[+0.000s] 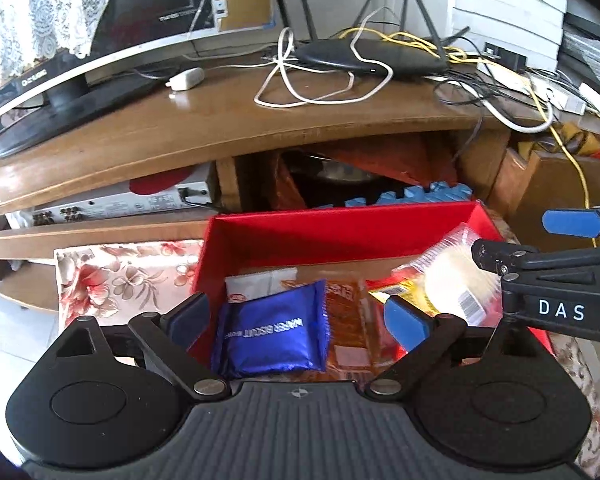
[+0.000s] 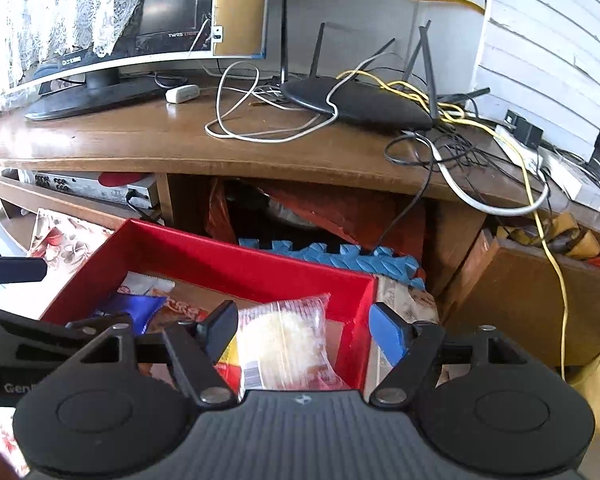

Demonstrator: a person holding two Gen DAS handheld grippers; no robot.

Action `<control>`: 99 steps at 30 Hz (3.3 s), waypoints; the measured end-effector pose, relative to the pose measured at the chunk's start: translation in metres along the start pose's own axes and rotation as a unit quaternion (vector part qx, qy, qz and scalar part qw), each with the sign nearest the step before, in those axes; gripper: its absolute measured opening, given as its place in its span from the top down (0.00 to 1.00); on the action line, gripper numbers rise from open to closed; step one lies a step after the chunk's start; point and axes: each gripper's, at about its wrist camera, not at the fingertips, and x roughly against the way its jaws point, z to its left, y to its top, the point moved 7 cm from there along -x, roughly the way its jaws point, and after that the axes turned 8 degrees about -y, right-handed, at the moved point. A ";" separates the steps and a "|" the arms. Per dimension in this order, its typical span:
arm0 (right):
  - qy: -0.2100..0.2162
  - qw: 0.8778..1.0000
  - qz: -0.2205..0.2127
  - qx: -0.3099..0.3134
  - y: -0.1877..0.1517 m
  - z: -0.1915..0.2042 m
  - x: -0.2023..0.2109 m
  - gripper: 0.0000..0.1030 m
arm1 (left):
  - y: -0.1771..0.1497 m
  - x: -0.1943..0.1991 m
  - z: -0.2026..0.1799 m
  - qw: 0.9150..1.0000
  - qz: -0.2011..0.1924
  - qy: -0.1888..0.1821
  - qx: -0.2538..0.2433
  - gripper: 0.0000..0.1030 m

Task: Organize snacks
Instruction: 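Open left tool releasing the wafer pack while right tool releases the bun pack in box, then move left tool to the blue sausage pack while right tool approaches the white snack bag, then grasp the blue sausage pack with left tool while right tool grasps the white snack bag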

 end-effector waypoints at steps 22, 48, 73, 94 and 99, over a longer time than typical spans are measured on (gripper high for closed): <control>0.002 0.992 0.122 -0.018 -0.105 -0.030 0.019 0.31 | -0.080 0.000 -0.049 0.994 0.085 -0.065 -0.020 0.06; 0.025 0.981 0.194 0.006 -0.134 -0.005 -0.015 0.49 | -0.106 -0.026 -0.036 0.988 0.144 -0.057 -0.001 0.05; 0.046 0.985 0.165 -0.027 -0.139 -0.035 0.025 0.49 | -0.127 -0.022 -0.058 0.985 0.157 -0.058 -0.030 0.26; 0.068 0.991 0.114 0.008 -0.118 -0.004 0.050 0.49 | -0.107 0.023 -0.039 0.994 0.094 -0.057 -0.008 0.26; 0.071 0.992 0.100 0.011 -0.113 0.001 0.054 0.49 | -0.103 0.026 -0.037 0.994 0.086 -0.062 -0.002 0.27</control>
